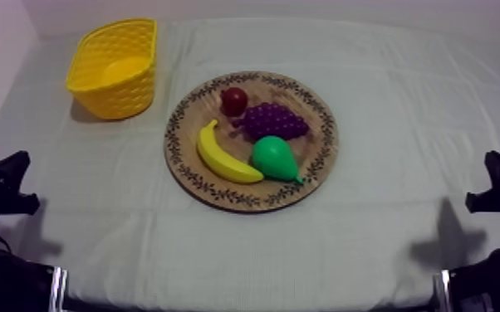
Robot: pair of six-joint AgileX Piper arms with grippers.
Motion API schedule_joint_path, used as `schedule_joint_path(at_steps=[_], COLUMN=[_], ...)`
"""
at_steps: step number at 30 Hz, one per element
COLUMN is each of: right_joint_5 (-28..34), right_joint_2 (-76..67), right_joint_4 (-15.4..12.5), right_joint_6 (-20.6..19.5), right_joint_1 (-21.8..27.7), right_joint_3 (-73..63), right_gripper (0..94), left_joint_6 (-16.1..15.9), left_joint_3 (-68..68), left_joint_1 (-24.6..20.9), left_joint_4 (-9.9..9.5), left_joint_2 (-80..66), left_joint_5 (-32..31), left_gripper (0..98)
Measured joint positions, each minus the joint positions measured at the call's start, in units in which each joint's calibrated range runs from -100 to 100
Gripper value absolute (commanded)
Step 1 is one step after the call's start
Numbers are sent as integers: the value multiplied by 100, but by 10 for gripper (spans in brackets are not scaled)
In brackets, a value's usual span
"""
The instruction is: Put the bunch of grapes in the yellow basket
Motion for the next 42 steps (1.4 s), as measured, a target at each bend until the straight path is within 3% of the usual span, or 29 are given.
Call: schedule_joint_path(at_steps=[4,7,10,26,42], right_joint_5=[-7,-7,-7,-7,-7], right_joint_2=[0,0,0,0,0], right_joint_4=[0,0,0,0,0], right_joint_6=[0,0,0,-6,-4], right_joint_1=[0,0,0,0,0], right_joint_3=[0,0,0,0,0], right_gripper=[2,2,2,2,2], left_joint_6=[99,282,311,377,358], left_joint_3=[226,376,397,140,-2064], left_joint_1=[-48,-44,-44,-7,271], left_joint_4=[-14,-15,-15,0,-39], left_joint_2=[0,0,0,316,1972], left_joint_5=[-261,-919,-1188,-1483,-1524], left_gripper=[0,0,0,0,0])
